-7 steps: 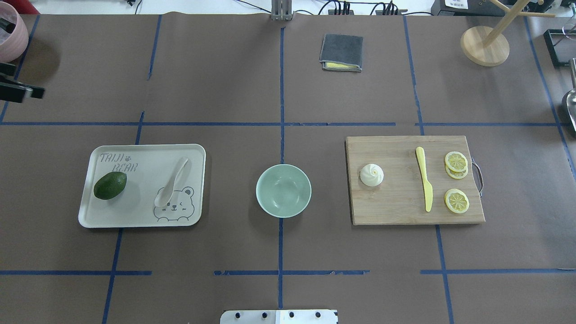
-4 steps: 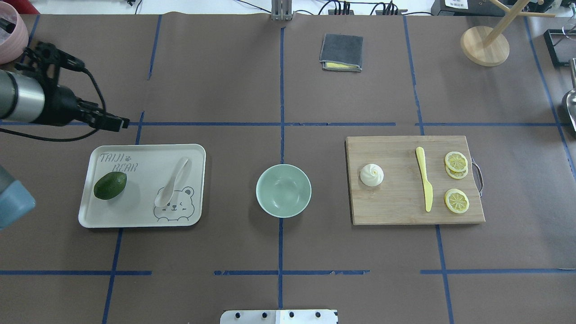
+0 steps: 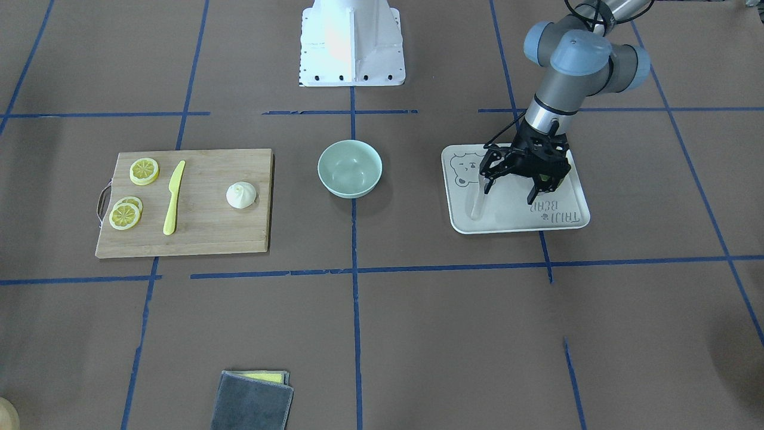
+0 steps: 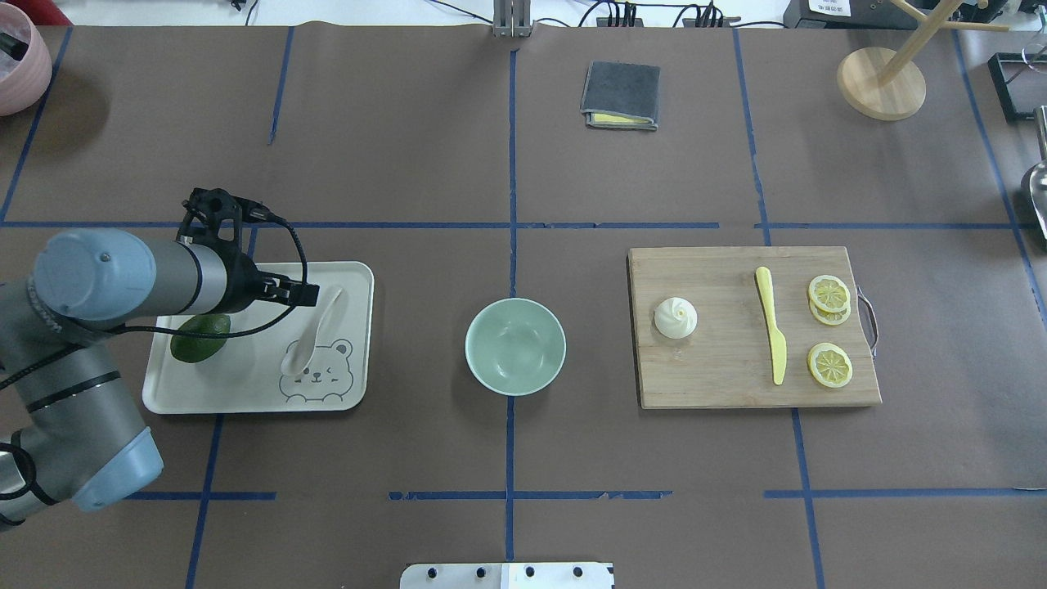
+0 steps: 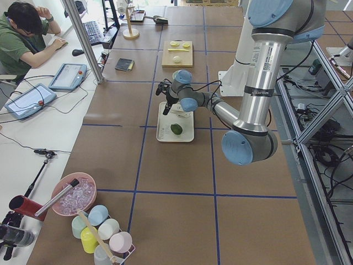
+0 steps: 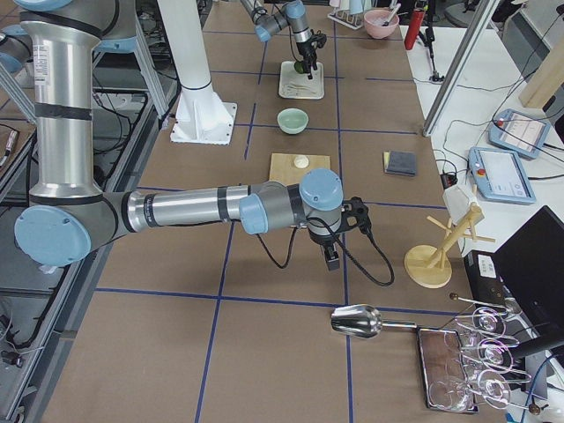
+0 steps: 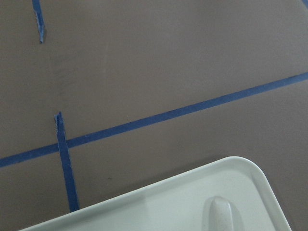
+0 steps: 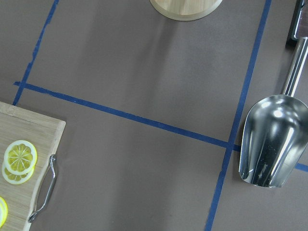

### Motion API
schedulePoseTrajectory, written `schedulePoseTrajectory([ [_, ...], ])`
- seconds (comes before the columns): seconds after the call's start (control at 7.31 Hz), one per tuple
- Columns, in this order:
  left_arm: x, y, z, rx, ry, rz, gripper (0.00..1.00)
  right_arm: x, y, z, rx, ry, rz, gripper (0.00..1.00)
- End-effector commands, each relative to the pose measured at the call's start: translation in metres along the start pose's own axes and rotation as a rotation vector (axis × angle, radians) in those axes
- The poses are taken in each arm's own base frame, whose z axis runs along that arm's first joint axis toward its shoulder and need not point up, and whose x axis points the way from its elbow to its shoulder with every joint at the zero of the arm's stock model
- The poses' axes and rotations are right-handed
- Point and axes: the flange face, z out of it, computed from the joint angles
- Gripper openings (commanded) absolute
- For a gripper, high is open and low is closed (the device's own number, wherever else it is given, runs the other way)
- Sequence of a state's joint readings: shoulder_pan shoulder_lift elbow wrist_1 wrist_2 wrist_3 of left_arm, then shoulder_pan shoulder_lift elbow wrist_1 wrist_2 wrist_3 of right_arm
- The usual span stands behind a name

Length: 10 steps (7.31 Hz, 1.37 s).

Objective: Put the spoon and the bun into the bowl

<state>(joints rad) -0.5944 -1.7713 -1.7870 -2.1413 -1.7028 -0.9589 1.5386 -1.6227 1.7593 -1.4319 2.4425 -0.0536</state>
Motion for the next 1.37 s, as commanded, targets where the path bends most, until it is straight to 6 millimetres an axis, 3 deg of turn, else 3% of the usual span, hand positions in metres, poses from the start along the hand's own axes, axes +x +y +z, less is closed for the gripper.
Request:
schedulePoseTrajectory([
  [0.0,0.031,0.022,0.018,0.003,-0.006,-0.012,0.83,-0.001,0.000,0.000,0.000,-0.001,-0.001,1.00],
  [0.14,0.034,0.021,0.019,0.004,-0.005,-0.013,0.65,0.001,0.000,0.000,-0.001,0.000,0.001,1.00],
  [0.27,0.033,0.022,0.026,-0.003,-0.013,-0.013,0.60,0.000,0.000,0.000,-0.001,-0.001,0.002,1.00],
  [0.55,0.039,0.019,0.031,-0.003,-0.011,-0.011,0.60,0.001,0.000,0.000,-0.001,0.000,0.002,1.00],
  [0.82,0.038,0.019,0.030,-0.003,-0.011,-0.011,0.10,0.001,0.000,0.001,-0.002,0.000,0.002,1.00],
  [0.96,0.037,0.020,0.031,-0.004,-0.015,-0.012,0.00,0.001,0.001,0.001,-0.002,0.000,0.003,1.00],
  [1.23,0.039,0.016,0.022,0.009,-0.002,-0.015,0.00,0.000,-0.001,0.000,0.000,0.000,0.001,1.00],
])
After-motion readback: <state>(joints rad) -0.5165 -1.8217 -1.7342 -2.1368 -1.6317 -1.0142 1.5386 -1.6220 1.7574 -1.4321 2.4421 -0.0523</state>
